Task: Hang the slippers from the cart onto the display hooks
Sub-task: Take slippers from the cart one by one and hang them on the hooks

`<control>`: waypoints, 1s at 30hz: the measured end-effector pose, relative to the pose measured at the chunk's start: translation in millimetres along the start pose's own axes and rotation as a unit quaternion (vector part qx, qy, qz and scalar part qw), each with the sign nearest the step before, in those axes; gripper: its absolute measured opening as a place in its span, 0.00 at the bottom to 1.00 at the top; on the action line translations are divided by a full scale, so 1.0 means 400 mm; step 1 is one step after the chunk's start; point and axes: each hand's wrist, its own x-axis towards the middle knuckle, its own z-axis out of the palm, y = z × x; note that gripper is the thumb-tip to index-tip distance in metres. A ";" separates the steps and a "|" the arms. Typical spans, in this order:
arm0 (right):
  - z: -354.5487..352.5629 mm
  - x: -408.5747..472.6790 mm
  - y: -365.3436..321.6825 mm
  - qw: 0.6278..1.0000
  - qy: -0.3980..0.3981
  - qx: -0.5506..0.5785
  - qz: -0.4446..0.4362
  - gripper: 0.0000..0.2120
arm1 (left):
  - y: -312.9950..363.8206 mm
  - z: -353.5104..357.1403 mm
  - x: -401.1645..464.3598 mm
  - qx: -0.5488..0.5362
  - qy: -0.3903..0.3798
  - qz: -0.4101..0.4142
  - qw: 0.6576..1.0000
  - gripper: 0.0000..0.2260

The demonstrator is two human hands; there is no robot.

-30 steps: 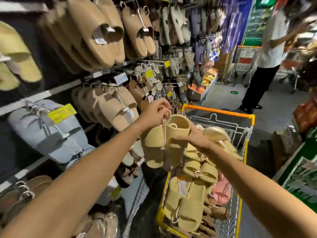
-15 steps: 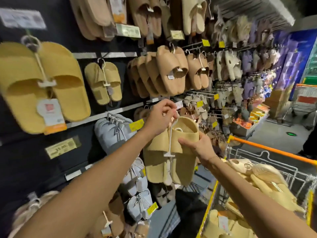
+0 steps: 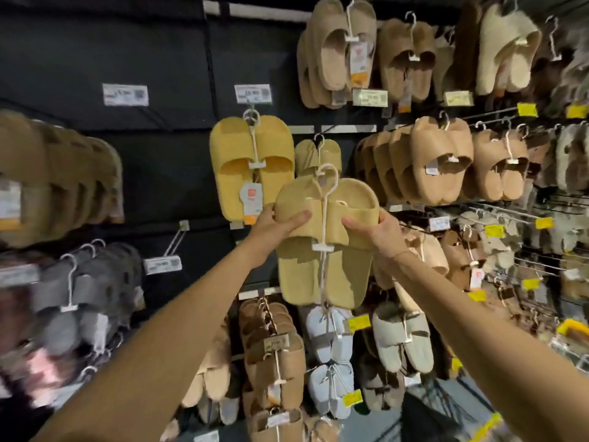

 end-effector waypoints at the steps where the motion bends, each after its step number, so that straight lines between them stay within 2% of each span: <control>1: 0.027 -0.001 -0.024 1.000 -0.010 -0.007 -0.006 0.27 | 0.016 -0.023 -0.020 -0.023 0.017 -0.003 1.000 0.32; 3: 0.075 -0.001 -0.063 0.999 -0.033 0.000 -0.008 0.22 | 0.040 -0.072 -0.055 -0.058 0.053 -0.005 0.997 0.33; 6: 0.135 0.003 -0.091 0.998 -0.067 0.014 -0.008 0.21 | 0.067 -0.140 -0.096 -0.060 0.096 0.007 0.994 0.34; 11: 0.227 -0.006 -0.116 0.993 -0.112 0.029 0.008 0.20 | 0.091 -0.237 -0.150 -0.055 0.129 0.010 0.990 0.27; 17: 0.409 -0.008 -0.149 0.989 -0.146 0.019 0.017 0.28 | 0.088 -0.384 -0.187 -0.039 0.195 -0.018 0.980 0.16; 22: 0.574 0.011 -0.187 0.986 -0.166 0.002 0.034 0.27 | 0.070 -0.535 -0.172 -0.061 0.226 -0.049 0.971 0.27; 27: 0.744 0.076 -0.229 0.983 -0.176 0.006 0.053 0.35 | 0.092 -0.695 -0.111 -0.086 0.242 -0.051 0.965 0.27; 30: 0.820 0.122 -0.256 0.983 -0.164 0.011 0.080 0.39 | 0.111 -0.763 -0.059 -0.127 0.211 -0.060 0.967 0.25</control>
